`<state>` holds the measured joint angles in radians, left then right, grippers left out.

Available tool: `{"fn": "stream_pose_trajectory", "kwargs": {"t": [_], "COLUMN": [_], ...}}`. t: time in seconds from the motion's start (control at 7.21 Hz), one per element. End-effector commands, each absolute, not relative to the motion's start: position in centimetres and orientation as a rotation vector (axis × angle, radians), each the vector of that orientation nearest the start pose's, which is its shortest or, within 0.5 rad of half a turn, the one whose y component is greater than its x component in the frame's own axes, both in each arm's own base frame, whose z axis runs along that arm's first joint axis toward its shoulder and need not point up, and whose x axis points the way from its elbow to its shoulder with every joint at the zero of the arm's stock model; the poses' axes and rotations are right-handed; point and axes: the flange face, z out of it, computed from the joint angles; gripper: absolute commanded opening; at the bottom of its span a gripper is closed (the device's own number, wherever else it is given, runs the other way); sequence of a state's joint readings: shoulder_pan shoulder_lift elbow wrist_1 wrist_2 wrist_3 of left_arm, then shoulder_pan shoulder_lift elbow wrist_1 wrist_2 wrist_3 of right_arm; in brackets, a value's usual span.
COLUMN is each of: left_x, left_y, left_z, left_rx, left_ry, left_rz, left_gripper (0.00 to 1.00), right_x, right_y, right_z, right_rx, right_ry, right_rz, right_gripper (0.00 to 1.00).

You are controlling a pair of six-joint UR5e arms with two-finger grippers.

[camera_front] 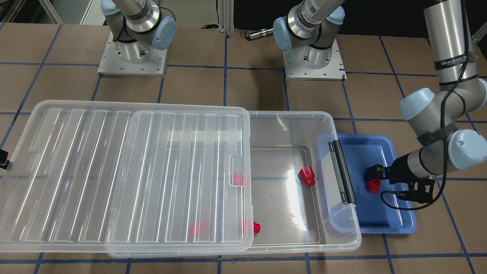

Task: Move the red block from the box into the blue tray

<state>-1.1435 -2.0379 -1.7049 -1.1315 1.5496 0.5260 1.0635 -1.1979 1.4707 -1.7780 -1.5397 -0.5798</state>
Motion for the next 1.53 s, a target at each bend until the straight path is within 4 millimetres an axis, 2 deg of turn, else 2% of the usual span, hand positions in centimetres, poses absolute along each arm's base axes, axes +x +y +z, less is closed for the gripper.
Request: {"fn": "stream_pose_trajectory", "kwargs": {"t": [0.0, 0.14, 0.42, 0.55, 0.69, 0.83, 0.97, 1.11, 1.25, 1.39], "left_x": [11.5, 11.3, 10.9, 9.4, 7.2, 4.1, 0.5, -2.4, -5.3, -8.2], "left_y": [-60.4, -59.9, -59.5, -59.2, -58.7, -58.4, -57.8, -57.1, -56.3, -55.5], "left_z": [24.8, 27.6, 35.6, 39.5, 43.0, 46.0, 47.2, 48.1, 49.0, 48.2], "left_rx": [0.167, 0.148, 0.082, 0.113, 0.057, -0.066, -0.074, -0.127, -0.161, -0.084], "left_ry": [3.216, 3.206, 3.202, 3.205, 3.197, 3.187, 3.174, 3.169, 3.171, 3.172], "left_rz": [0.11, 0.099, 0.089, 0.1, 0.116, 0.083, 0.058, 0.039, 0.019, 0.059], "left_gripper": [1.0, 1.0, 1.0, 1.0, 1.0, 1.0, 1.0, 1.0, 1.0, 1.0], "right_x": [-14.1, -12.1, -8.7, -5.9, -3.1, 0.4, 4.0, 5.4, 5.5, 6.2], "right_y": [-62.3, -62.7, -63.1, -63.4, -63.6, -63.8, -63.8, -63.9, -63.9, -63.9], "right_z": [35.1, 35.3, 35.5, 35.7, 35.8, 36.0, 36.4, 36.5, 36.6, 37.0], "right_rx": [-0.126, -0.105, -0.082, -0.067, -0.049, -0.044, -0.044, -0.035, -0.035, -0.028], "right_ry": [3.078, 3.081, 3.085, 3.089, 3.091, 3.094, 3.098, 3.1, 3.101, 3.102], "right_rz": [0.052, 0.052, 0.053, 0.05, 0.052, 0.049, 0.037, 0.025, 0.02, 0.009], "right_gripper": [1.0, 1.0, 1.0, 1.0, 1.0, 1.0, 1.0, 1.0, 1.0, 1.0]}}
